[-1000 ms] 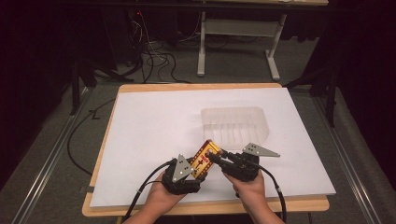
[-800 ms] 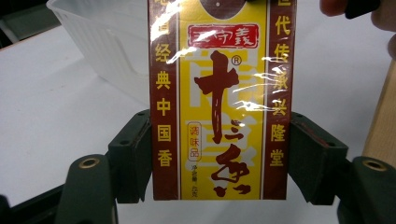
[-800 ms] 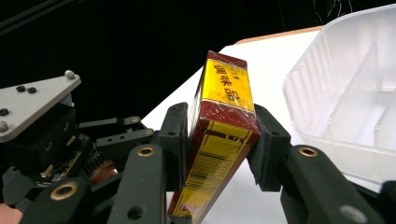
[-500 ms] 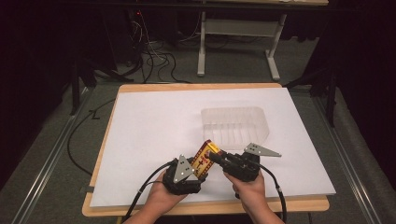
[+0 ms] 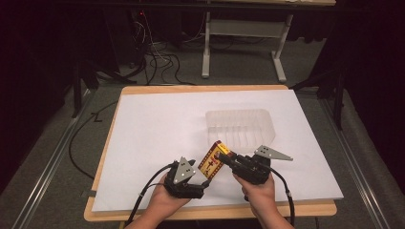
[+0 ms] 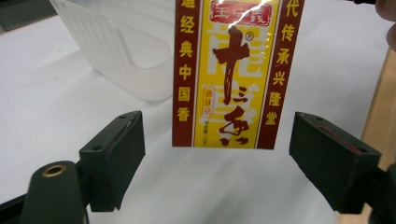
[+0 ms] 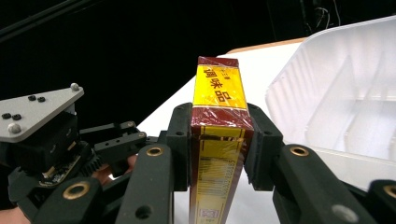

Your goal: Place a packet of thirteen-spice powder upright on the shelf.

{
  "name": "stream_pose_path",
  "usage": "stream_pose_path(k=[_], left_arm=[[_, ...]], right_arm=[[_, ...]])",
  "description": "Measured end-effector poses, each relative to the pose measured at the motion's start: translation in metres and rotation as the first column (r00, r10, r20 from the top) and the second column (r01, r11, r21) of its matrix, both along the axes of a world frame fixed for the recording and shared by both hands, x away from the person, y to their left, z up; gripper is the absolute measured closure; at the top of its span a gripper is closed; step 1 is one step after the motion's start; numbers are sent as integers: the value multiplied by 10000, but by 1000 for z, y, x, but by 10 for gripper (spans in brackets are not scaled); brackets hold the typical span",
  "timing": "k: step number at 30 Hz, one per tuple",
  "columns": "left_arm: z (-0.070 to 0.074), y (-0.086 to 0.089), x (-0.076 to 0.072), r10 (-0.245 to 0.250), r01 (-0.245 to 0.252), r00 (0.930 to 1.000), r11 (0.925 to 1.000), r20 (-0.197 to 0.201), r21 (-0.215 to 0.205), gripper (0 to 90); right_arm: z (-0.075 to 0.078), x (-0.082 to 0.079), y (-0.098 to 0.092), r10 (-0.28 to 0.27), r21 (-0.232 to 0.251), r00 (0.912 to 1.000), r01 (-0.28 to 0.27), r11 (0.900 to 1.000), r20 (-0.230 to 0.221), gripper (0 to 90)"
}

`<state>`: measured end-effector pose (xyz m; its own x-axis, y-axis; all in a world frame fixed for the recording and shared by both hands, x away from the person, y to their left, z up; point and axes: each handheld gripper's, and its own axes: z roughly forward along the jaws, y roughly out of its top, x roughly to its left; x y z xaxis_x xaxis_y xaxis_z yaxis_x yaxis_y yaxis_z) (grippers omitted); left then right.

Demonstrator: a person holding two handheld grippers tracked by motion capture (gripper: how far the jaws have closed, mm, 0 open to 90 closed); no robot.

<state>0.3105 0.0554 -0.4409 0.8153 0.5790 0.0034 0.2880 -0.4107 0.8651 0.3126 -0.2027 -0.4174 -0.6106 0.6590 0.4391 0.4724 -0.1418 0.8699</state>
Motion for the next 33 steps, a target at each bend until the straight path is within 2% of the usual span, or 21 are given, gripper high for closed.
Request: stream_pose_path(k=[7, 20, 33], left_arm=[[1, 11, 5, 249, -251, 9996, 9995, -116, -166, 210], [3, 26, 13, 579, -584, 9982, 9977, -167, -336, 217], [4, 35, 17, 797, -799, 9968, 9964, -82, -295, 220]], right_arm=[[0, -3, -7, -290, -391, 9992, 300, 9988, 257, 684], [2, -6, -19, -747, -783, 9958, 787, 9938, 522, 684], [5, -12, -39, -1458, -1287, 9852, 1567, 9792, 900, 684]])
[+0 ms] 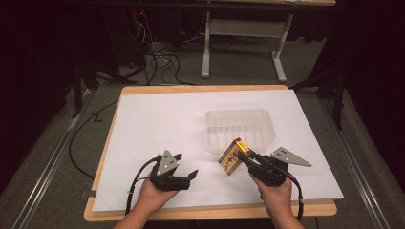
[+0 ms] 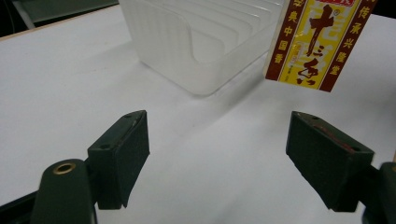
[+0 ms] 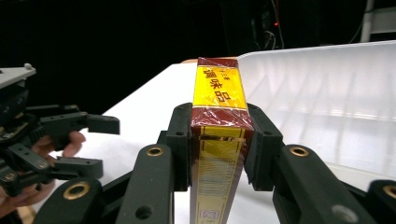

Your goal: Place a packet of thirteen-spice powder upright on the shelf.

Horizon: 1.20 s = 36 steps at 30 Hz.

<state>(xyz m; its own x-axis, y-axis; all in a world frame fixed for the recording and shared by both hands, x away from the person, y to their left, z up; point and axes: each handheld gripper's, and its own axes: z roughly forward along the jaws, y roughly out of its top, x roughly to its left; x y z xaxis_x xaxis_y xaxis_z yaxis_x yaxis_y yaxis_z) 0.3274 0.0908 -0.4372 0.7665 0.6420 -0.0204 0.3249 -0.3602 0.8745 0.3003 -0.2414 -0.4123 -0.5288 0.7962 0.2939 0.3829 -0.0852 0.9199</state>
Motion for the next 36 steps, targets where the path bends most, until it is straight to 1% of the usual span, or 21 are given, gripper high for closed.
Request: stream_pose_path(k=[7, 9, 14, 20, 27, 36], left_arm=[[0, 3, 2, 56, -56, 10000, 10000, 22, 14, 222], [0, 3, 2, 53, -53, 10000, 10000, 42, 44, 223], [0, 4, 2, 73, -74, 9999, 9999, 99, 147, 225], [0, 7, 3, 139, -142, 9998, 9998, 143, 158, 229], [1, 9, 4, 232, -234, 9995, 9997, 196, 116, 227], [1, 9, 4, 273, -275, 9993, 9996, 236, 69, 226]], right_arm=[[1, -4, -15, -351, -202, 9993, 353, 9992, 105, 684], [1, -5, -21, -537, -242, 9985, 540, 9982, 134, 684], [1, -6, -27, -723, -252, 9973, 727, 9970, 145, 684], [3, -10, -34, -1044, -527, 9940, 1059, 9930, 319, 684], [6, -12, -46, -1502, -641, 9876, 1530, 9861, 459, 684], [8, -13, -61, -2146, -789, 9747, 2192, 9725, 629, 684]])
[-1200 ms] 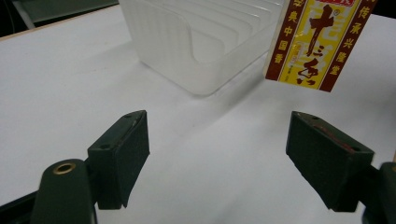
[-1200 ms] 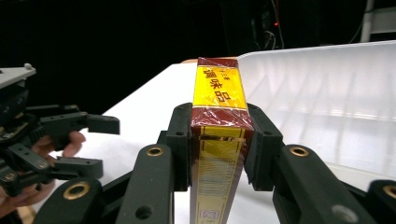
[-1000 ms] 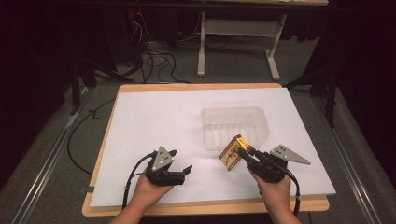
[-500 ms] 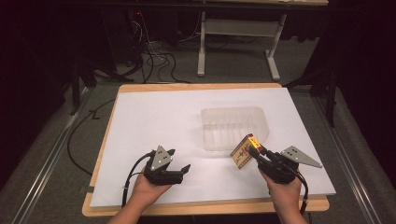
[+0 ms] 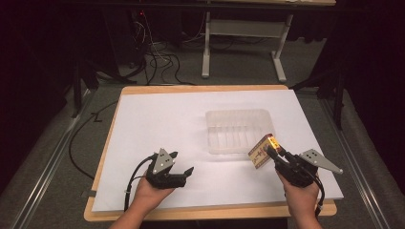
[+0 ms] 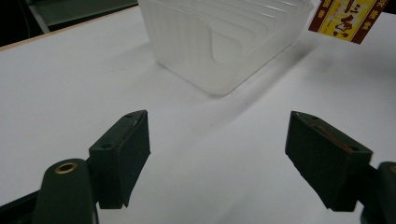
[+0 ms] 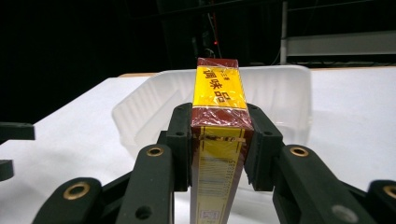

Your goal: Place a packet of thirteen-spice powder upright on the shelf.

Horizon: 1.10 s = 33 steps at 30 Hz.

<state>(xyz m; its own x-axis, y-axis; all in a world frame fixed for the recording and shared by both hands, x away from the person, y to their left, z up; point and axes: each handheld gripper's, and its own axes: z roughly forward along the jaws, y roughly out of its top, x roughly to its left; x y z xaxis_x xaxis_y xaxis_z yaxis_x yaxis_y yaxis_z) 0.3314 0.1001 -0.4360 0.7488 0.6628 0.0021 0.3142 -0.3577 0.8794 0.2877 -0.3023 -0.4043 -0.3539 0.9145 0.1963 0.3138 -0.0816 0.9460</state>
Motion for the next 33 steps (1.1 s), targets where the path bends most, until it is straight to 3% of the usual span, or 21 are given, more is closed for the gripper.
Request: stream_pose_path(k=[10, 18, 33], left_arm=[[0, 1, 1, 0, 0, 10000, 10000, -36, 47, 222], [0, 1, 1, -31, 32, 9999, 9999, -102, 109, 218], [0, 2, 0, -79, 80, 9999, 9999, -62, 135, 217]], right_arm=[[5, -2, -12, -560, -5, 9981, 560, 9984, 244, 684], [15, 0, -11, -994, 96, 9939, 991, 9950, 474, 684], [29, 39, 1, -1364, -16, 9893, 1367, 9906, 510, 683]])
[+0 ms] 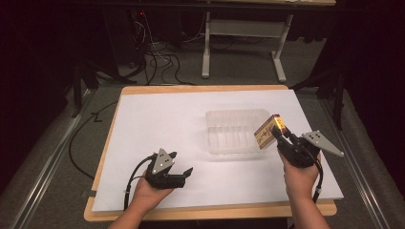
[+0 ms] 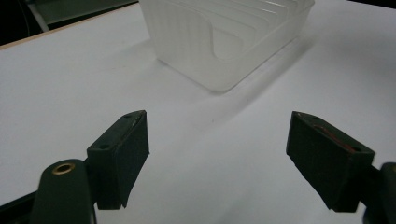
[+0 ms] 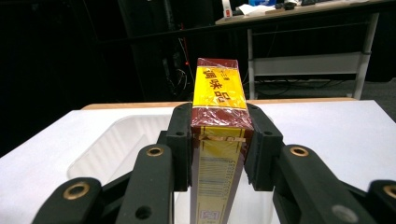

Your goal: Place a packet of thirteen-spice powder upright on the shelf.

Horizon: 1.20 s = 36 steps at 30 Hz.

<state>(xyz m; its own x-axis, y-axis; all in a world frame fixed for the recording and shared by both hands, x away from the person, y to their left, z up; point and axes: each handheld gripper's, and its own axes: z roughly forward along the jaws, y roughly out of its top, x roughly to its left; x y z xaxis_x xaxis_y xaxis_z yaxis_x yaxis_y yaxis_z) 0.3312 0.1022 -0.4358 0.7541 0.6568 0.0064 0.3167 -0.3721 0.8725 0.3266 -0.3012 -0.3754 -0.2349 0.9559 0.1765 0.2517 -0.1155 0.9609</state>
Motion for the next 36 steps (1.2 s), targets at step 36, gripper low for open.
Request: stream_pose_path(k=[36], left_arm=[[1, 1, -1, -133, 133, 9999, 9999, 20, -22, 219]], right_arm=[[-1, 59, 36, -635, -435, 9977, 624, 9971, -234, 683]])
